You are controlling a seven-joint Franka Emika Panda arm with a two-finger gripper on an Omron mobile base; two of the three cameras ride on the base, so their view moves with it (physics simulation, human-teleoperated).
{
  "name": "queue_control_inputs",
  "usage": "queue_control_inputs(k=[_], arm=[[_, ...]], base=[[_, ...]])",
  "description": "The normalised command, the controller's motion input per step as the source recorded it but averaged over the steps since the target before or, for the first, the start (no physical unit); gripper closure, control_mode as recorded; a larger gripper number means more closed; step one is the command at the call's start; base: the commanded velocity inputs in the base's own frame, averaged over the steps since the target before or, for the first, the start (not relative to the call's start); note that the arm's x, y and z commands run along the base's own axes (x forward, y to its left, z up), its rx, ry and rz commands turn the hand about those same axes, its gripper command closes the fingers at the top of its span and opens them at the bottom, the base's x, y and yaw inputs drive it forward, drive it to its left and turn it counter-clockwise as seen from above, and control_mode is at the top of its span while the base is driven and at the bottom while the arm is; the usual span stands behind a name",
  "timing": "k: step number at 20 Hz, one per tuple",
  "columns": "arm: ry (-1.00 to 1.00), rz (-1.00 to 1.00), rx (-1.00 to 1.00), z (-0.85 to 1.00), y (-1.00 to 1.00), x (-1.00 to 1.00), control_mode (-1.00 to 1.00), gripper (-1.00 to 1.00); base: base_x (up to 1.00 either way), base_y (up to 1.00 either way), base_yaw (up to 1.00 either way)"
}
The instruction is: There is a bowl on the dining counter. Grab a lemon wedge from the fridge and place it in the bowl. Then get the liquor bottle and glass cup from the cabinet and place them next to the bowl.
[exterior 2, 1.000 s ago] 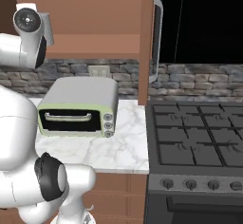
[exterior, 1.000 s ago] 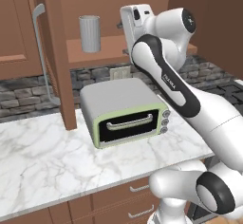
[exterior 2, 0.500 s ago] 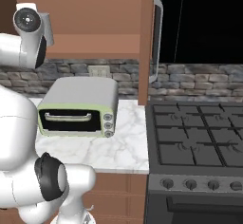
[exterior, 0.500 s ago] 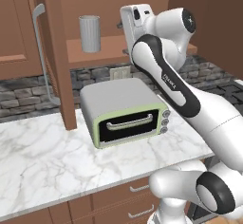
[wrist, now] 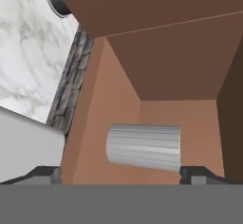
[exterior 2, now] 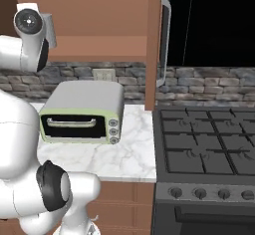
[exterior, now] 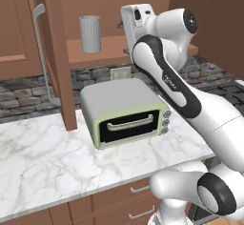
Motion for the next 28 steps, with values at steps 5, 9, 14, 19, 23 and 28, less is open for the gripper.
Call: queue_control_inputs(k=[5,9,14,19,23,28], arm=[[0.00,0.00,0.00,0.03,0.04,0.14,-1.00,-1.00],[0.00,0.01,0.00,0.12,0.28,0.18,-1.00,-1.00],[0.00,0.03,0.00,0.20,0.23,0.24,-1.00,-1.00],[0.00,0.03,0.00,0.24,0.09,0.24,-1.00,-1.00],[0.00,0.01,0.00,0.19,0.00,0.19,-1.00,-1.00],[-0.02,0.00,0.00,0.04,0.00,0.12,-1.00,-1.00]], base=[[0.00,0.00,0.00],[0.00,0.00,0.00],[0.00,0.00,0.00],[0.00,0.00,0.00],[0.00,0.00,0.00],[0.00,0.00,0.00]])
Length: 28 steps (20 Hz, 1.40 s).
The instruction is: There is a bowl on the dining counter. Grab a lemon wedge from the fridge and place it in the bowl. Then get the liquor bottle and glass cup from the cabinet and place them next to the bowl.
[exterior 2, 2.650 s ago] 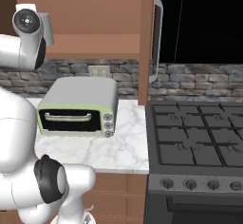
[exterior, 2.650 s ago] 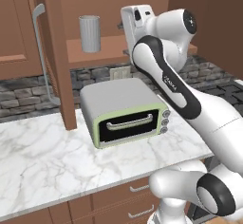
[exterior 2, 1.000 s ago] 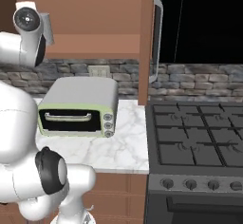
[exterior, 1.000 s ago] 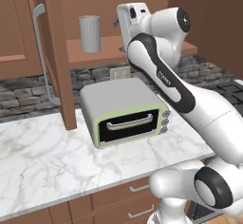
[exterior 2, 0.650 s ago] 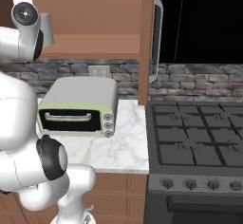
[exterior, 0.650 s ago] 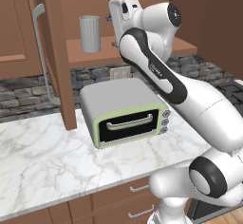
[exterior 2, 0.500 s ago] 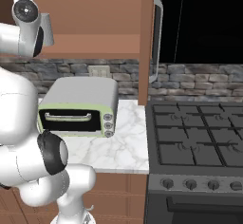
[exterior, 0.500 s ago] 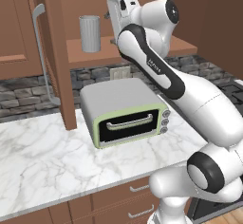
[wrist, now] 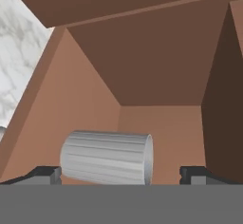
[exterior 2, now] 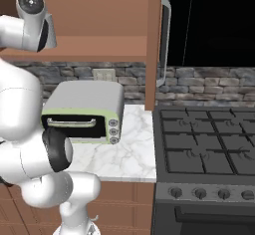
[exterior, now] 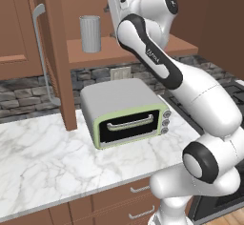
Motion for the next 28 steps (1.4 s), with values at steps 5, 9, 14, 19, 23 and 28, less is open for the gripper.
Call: queue_control_inputs(k=[5,9,14,19,23,28], arm=[[0.00,0.00,0.00,0.00,0.03,0.09,-1.00,-1.00],[0.00,0.00,0.00,0.00,0.07,0.14,-1.00,-1.00],[0.00,0.00,0.00,-0.03,0.03,0.29,-1.00,-1.00],[0.00,0.00,-0.01,-0.10,0.00,0.38,-1.00,-1.00],[0.00,0.00,-0.01,-0.13,0.03,0.41,-1.00,-1.00],[0.00,0.00,-0.01,-0.05,0.05,0.20,-1.00,-1.00]], base=[[0.00,0.00,0.00],[0.00,0.00,0.00],[0.00,0.00,0.00],[0.00,0.00,0.00],[0.00,0.00,0.00],[0.00,0.00,0.00]])
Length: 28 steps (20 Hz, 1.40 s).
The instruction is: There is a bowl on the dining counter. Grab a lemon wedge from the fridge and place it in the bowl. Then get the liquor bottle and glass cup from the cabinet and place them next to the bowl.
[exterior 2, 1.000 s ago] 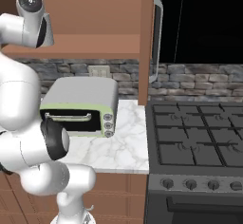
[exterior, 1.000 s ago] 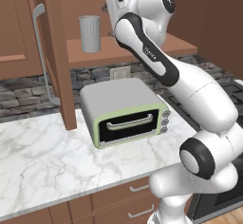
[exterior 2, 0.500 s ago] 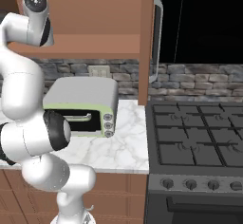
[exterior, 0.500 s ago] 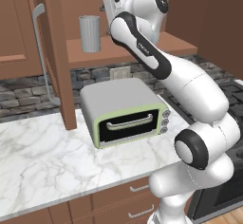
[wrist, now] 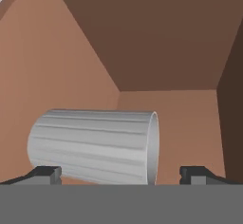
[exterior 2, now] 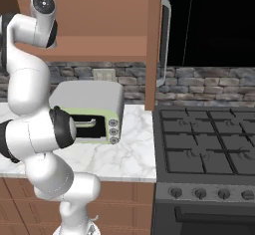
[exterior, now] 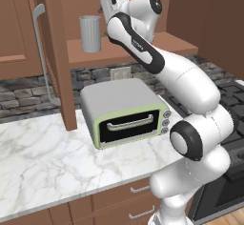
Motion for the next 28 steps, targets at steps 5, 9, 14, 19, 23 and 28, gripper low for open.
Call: queue_control_inputs(k=[5,9,14,19,23,28], arm=[[0.00,0.01,-0.03,0.00,0.07,0.00,-1.00,-1.00],[0.00,0.01,-0.02,0.00,0.03,0.00,-1.00,-1.00],[0.00,0.01,-0.01,0.00,0.02,0.01,-1.00,-1.00],[0.00,0.01,-0.01,0.00,0.03,0.06,-1.00,-1.00],[0.00,0.02,-0.01,0.00,0.04,0.12,-1.00,-1.00],[0.00,0.02,0.00,0.00,0.03,0.13,-1.00,-1.00]], base=[[0.00,0.00,0.00],[0.00,0.00,0.00],[0.00,0.00,0.00],[0.00,0.00,0.00],[0.00,0.00,0.00],[0.00,0.00,0.00]])
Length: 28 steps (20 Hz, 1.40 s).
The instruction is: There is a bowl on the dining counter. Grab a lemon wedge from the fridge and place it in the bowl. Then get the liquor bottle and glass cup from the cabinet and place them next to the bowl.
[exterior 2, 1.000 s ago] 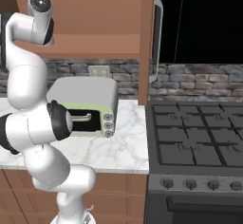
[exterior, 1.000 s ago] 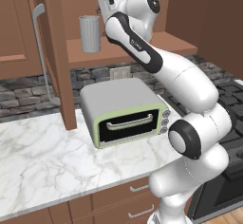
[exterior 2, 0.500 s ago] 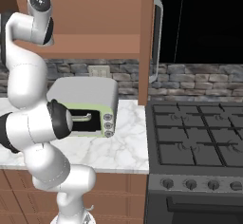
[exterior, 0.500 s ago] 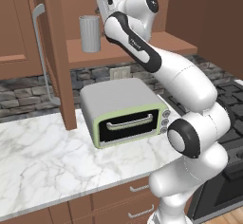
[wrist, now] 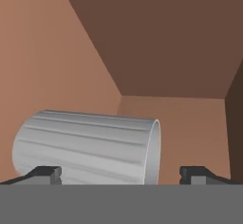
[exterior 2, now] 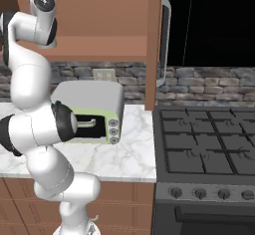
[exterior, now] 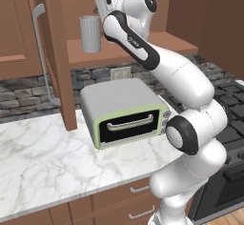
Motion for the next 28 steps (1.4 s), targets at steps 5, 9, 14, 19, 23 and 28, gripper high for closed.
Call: queue_control_inputs(k=[5,9,14,19,23,28], arm=[[0.00,0.02,0.00,0.00,0.03,0.17,-1.00,-1.00],[0.00,0.02,0.00,-0.02,0.03,0.16,-1.00,-1.00],[0.00,0.02,0.00,-0.04,0.05,0.15,-1.00,-1.00],[0.00,0.02,0.00,-0.06,0.05,0.18,-1.00,-1.00],[0.00,0.02,-0.01,-0.08,0.04,0.15,-1.00,-1.00],[0.01,0.02,-0.02,-0.10,0.04,0.13,-1.00,-1.00]], base=[[0.00,0.00,0.00],[0.00,0.00,0.00],[0.00,0.00,0.00],[0.00,0.00,0.00],[0.00,0.00,0.00],[0.00,0.00,0.00]])
